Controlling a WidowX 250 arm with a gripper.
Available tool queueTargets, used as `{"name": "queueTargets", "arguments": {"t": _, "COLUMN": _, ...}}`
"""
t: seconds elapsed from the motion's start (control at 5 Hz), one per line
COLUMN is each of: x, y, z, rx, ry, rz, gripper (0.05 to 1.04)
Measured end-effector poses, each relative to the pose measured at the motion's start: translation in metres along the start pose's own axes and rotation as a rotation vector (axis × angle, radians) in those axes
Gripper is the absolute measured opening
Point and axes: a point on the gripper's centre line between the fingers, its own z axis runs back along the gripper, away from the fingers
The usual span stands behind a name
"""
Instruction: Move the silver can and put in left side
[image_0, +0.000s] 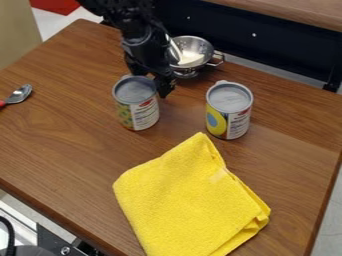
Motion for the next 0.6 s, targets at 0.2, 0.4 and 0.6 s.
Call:
{"name": "queueTargets", "arguments": {"t": 0.2, "x": -0.012, "y": 0.002, "z": 0.004, "rx": 0.003, "ry": 0.011, "rz": -0.048, "gripper": 0.999}}
{"name": "queueTargets", "arguments": {"t": 0.4, "x": -0.023, "y": 0.004, "z": 0.007, "rx": 0.011, "ry": 0.018, "rz": -0.089, "gripper": 0.999}}
{"name": "queueTargets", "arguments": {"t": 0.6, "x": -0.032, "y": 0.009, "z": 0.009, "rx": 0.001, "ry": 0.031, "rz": -0.092, "gripper": 0.999}}
